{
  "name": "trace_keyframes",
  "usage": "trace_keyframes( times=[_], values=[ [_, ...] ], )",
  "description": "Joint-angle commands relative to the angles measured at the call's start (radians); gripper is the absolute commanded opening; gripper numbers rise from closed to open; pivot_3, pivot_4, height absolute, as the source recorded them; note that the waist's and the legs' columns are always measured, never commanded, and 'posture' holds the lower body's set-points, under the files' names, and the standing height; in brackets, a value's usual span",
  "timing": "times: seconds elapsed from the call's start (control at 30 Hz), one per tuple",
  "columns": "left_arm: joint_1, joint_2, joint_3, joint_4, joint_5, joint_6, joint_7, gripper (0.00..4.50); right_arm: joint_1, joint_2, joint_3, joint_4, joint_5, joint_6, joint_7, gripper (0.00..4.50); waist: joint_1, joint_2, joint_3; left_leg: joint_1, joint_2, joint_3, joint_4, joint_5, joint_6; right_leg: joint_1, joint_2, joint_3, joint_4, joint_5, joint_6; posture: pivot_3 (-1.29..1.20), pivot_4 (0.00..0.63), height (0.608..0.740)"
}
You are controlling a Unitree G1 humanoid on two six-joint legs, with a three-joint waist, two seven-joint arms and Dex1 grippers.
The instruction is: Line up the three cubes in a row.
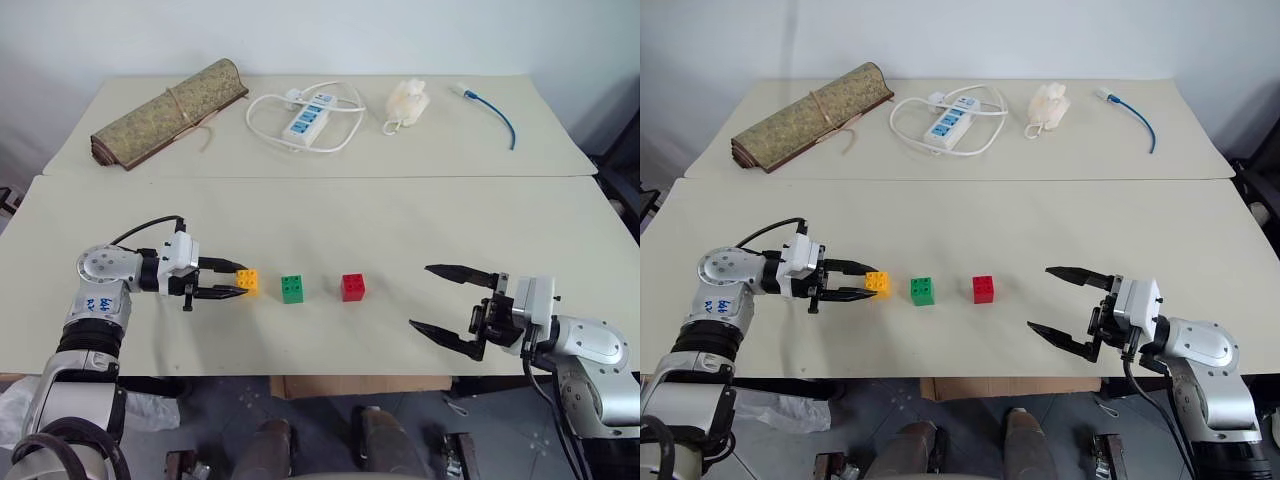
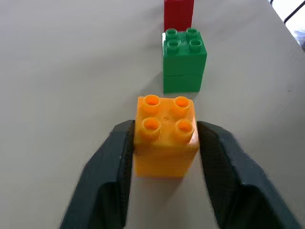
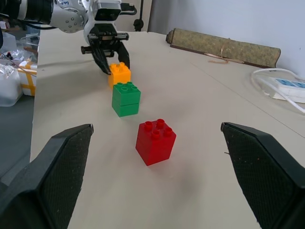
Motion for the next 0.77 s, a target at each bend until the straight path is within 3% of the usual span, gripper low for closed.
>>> trace_keyframes(
  times=[0.03,0.17,0.3,0.4,0.53,0.77],
  values=[
    [0.012,0.016,0.004,-0.055,-0.012,0.037,-0.073,3.33,-0.018,0.003,-0.004,0.01,0.005,-0.023,0.014,4.5,0.002,0.0,0.0,0.0,0.0,0.0,0.0,0.0,0.0,0.0,0.0,0.0,0.0,0.0,0.0,0.0,0.15,0.74],
    [0.033,0.024,0.055,-0.063,-0.021,0.018,0.001,4.47,-0.04,0.004,0.007,0.031,0.006,-0.026,0.037,4.5,0.002,0.0,0.0,0.0,-0.001,0.0,0.0,0.0,0.0,0.0,-0.001,0.0,0.0,0.0,0.0,0.0,0.15,0.74],
    [0.114,0.071,0.167,-0.137,-0.087,0.076,0.051,4.47,-0.068,-0.004,0.004,0.035,0.028,-0.009,0.065,4.5,-0.005,0.0,0.0,-0.001,0.0,0.0,0.0,0.0,0.0,0.0,-0.001,0.0,0.0,0.0,0.0,0.0,0.15,0.74],
    [0.209,0.122,0.237,-0.211,-0.047,0.01,0.146,4.47,-0.105,-0.005,-0.009,0.016,0.07,0.011,0.081,4.5,-0.013,0.0,0.0,0.0,0.001,0.0,-0.001,0.0,-0.001,-0.001,-0.001,0.001,0.0,0.0,0.0,0.0,0.15,0.74],
    [0.249,0.171,0.313,-0.271,-0.126,0.142,0.164,4.47,-0.174,-0.013,0.03,0.009,0.083,0.042,0.126,4.5,-0.001,0.0,0.0,0.0,0.0,0.0,0.0,0.0,-0.001,0.0,-0.001,0.0,-0.002,0.0,0.0,0.0,0.15,0.74],
    [0.367,0.162,0.364,-0.431,-0.168,0.263,0.232,4.47,-0.227,-0.006,0.073,0.07,0.051,0.033,0.192,4.5,0.003,0.0,0.0,-0.001,0.0,-0.002,-0.001,-0.002,0.001,0.0,-0.002,0.0,-0.001,0.0,0.0,0.0,0.15,0.74]
  ],
)
